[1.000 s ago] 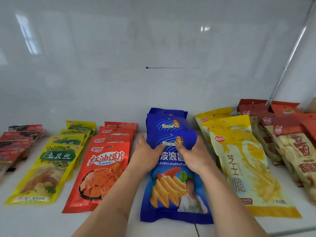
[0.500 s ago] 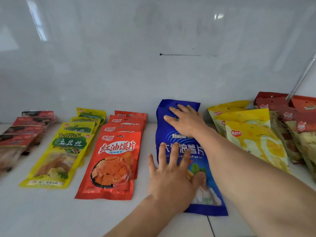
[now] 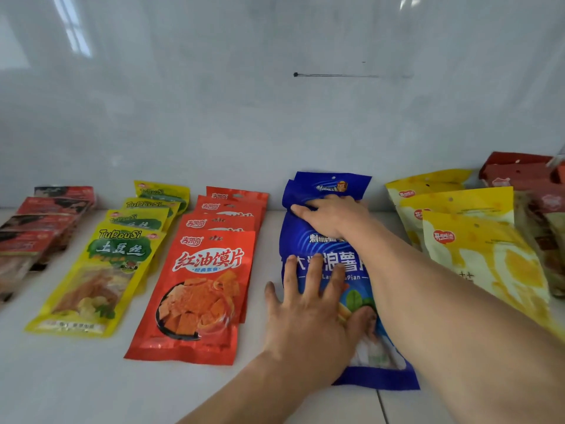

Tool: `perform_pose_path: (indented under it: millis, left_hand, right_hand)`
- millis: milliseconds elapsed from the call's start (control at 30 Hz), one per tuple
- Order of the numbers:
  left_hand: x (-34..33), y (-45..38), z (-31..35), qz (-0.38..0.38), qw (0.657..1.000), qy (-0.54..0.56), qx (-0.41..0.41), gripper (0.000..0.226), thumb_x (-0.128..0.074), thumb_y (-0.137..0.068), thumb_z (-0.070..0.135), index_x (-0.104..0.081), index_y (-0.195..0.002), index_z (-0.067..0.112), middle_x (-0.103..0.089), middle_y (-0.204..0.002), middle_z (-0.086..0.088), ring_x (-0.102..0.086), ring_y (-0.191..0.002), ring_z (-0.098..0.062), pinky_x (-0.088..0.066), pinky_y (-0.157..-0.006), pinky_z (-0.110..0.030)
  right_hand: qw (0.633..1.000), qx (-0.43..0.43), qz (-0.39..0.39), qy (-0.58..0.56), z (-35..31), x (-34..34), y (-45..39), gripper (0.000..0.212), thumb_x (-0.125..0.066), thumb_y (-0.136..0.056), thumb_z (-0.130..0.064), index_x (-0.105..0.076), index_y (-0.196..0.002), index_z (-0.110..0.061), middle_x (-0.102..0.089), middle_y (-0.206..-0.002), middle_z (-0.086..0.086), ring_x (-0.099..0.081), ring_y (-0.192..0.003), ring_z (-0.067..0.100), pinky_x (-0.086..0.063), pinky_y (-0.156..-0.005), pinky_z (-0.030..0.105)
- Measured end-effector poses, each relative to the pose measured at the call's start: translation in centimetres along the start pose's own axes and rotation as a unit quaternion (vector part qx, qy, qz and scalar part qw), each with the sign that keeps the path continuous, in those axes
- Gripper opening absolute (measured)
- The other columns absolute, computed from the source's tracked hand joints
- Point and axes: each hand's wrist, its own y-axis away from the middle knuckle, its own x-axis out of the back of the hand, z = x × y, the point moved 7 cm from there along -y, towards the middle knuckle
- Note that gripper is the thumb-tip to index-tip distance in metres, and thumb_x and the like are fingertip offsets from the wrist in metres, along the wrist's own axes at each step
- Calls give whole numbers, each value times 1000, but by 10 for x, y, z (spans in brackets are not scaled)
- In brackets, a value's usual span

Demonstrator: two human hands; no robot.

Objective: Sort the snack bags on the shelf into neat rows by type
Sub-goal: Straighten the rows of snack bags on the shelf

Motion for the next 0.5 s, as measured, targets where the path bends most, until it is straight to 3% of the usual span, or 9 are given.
perform_pose_path:
  millis: [100, 233, 333, 433, 500]
  left_hand:
    - [-1, 0, 0, 4, 1000, -9, 2, 89, 8, -75, 78, 4, -156, 40, 9, -166, 8, 20, -151, -28, 0, -120, -59]
    - [5, 0, -2, 23, 1000, -13, 2, 78, -14, -91, 78, -1, -157, 38, 5, -167, 9, 19, -151, -25, 5, -121, -56]
    - [12, -2, -4, 54, 999, 6, 4, 81, -15, -90, 76, -6, -158, 32, 1, -167, 8, 17, -152, -23, 4, -122, -52]
    - [22, 0, -9, 106, 993, 47, 22, 85, -15, -86, 74, -10, -158, 29, -3, -167, 6, 11, -153, -22, -2, -123, -50]
    - [30, -1, -19, 128, 986, 93, 55, 87, -28, -89, 73, -7, -158, 26, 0, -167, 3, 7, -153, -22, -4, -123, -46]
  right_hand:
    - [999, 6, 5, -41, 1, 1, 2, 79, -14, -86, -83, -38, -148, -41, -37, -156, 2, -32, -141, 34, -22, -114, 55]
    - [971, 29, 146, -185, 13, 30, 21, 65, -29, -95, -70, -47, -144, -31, -46, -150, -3, -43, -137, 20, -30, -113, 47]
    - [947, 0, 210, -242, 35, 43, 48, 59, -39, -96, -63, -50, -141, -26, -50, -146, -1, -49, -131, 20, -39, -108, 44]
    - [919, -36, 226, -320, 55, 33, 78, 59, -49, -94, -59, -48, -141, -23, -53, -142, 1, -54, -125, 22, -47, -98, 35]
    - [899, -66, 211, -379, 65, 16, 93, 62, -55, -90, -60, -45, -140, -25, -55, -138, 2, -59, -119, 22, -53, -95, 41]
